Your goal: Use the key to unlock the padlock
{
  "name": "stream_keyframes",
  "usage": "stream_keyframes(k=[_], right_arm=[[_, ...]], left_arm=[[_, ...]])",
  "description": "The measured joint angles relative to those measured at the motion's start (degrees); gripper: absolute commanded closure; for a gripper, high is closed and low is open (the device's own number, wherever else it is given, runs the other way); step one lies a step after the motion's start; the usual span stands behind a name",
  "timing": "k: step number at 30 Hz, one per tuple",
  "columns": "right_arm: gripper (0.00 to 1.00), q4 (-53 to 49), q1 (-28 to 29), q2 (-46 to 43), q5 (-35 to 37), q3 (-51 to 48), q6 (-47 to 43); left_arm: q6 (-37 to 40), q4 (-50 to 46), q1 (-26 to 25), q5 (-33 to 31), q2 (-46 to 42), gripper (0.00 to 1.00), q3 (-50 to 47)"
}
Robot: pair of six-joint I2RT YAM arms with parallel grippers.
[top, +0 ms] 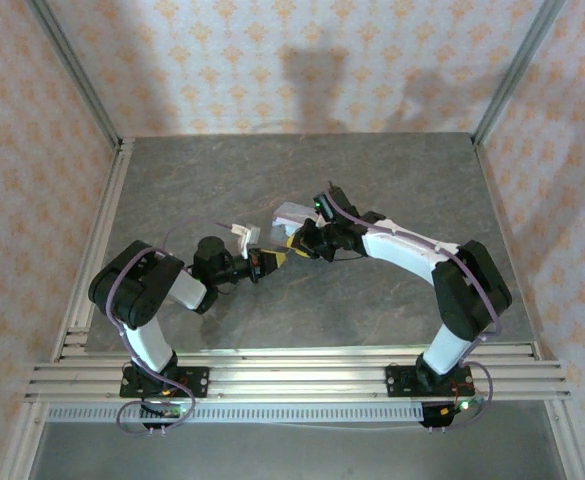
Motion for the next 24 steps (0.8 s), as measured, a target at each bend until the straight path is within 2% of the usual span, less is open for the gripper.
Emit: stream_keyframes(k=[24], right_arm=[[1.0,0.15,-0.13,0.0,-0.81,0.0,-0.15]], left_arm=[[-0.92,0.26,0.0,0.98,1.7,1.0,1.14]])
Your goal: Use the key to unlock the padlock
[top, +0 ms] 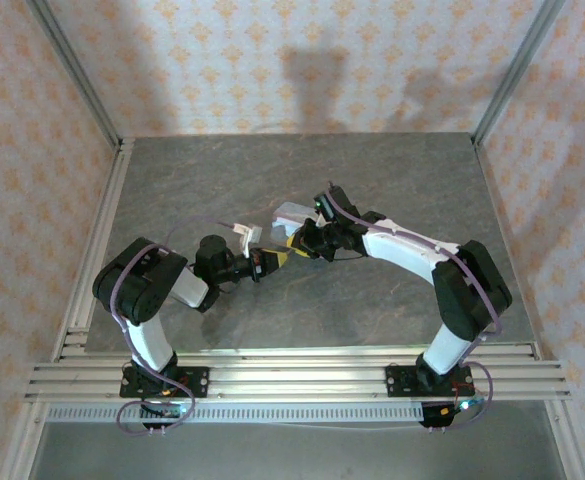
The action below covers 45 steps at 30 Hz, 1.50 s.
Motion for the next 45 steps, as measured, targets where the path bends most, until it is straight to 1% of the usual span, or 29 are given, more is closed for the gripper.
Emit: stream_keyframes(k=[12,21,33,42,45], right_arm=[[1.0,-1.51,-0.15,0.07,-1.09,0.0,-3.69],[1.0,-1.51,-0.59,0.26,-2.58,0.0,-4.24],[1.0,-1.51,-1.16,0.46,-2.86,0.0,-5.42],[1.0,-1.4,-1.33,0.59,-3.63,0.0,-5.75],[1.0,-1.18,-1.4,0.59,-3.69,0.0,-5.53]], left_arm=[[-0.11,-0.37,0.42,1.81,0.0,1.0,0.0],[-0.11,-0.59,0.66,1.95,0.0,1.0,0.2],[-3.37,-0.74,0.63,2.82,1.18,1.0,1.49],[-3.58,-1.9,0.59,2.73,1.18,1.0,1.81],[-4.04,-1.81,0.28,1.66,1.18,1.0,1.81]])
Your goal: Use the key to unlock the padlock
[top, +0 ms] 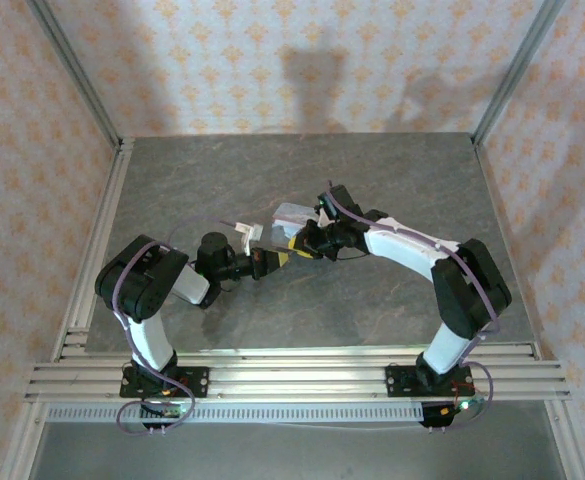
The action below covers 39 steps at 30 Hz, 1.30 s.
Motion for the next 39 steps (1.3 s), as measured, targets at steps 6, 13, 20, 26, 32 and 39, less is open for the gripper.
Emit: stream_keyframes(k=[6,13,20,26,32,39], right_arm=[[1.0,0.11,-0.24,0.0,-0.37,0.0,-0.02],[1.0,0.15,-0.24,0.0,-1.18,0.0,-0.46],[1.0,0.15,-0.24,0.0,-1.29,0.04,-1.7],[1.0,0.17,-0.24,0.0,-1.84,0.22,-1.97],[1.0,0.15,-0.24,0.0,-2.01,0.22,-1.97],[1.0,0.42,-0.24,0.0,-2.08,0.22,-1.66]], left_arm=[[-0.63,0.02,-1.68,-1.36,0.0,1.0,0.0],[-0.63,0.02,-1.53,-1.86,-0.22,1.0,-0.02],[-0.59,-0.59,0.11,-1.18,-0.96,1.0,-0.09],[-0.59,-2.4,0.48,-0.83,-2.4,1.0,-0.11],[-1.29,-2.58,0.79,-0.22,-2.51,1.0,-0.11],[-4.02,-2.56,0.79,0.04,-2.86,1.0,-0.11]])
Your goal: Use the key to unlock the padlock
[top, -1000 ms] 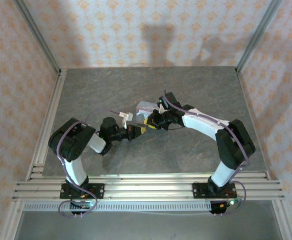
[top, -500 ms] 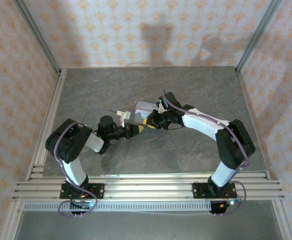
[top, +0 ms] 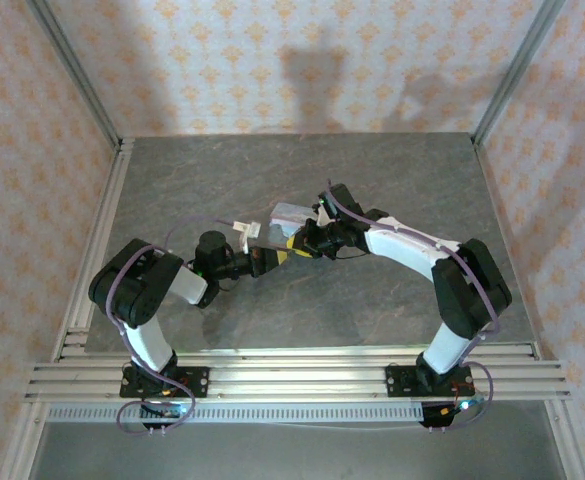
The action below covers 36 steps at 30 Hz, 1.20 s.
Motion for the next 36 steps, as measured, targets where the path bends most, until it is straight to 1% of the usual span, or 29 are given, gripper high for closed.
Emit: stream_keyframes(k=[3,8,21,36], right_arm=[[1.0,0.66,-0.02,0.0,0.0,0.0,0.85],[1.0,1.25,-0.33,-0.02,0.0,0.0,1.55],[1.0,0.92,-0.37,-0.02,0.74,0.0,2.34],[1.0,-0.42,-0.37,-0.02,0.68,0.22,0.09]], left_arm=[[-1.03,-0.07,-0.13,-0.48,-0.59,1.0,0.0],[-1.31,-1.33,-0.9,-2.99,-2.01,1.0,0.0],[-1.53,-1.88,-2.71,-6.03,-2.12,1.0,-0.02],[-1.42,-2.27,-1.95,-6.16,-2.23,1.0,0.0]])
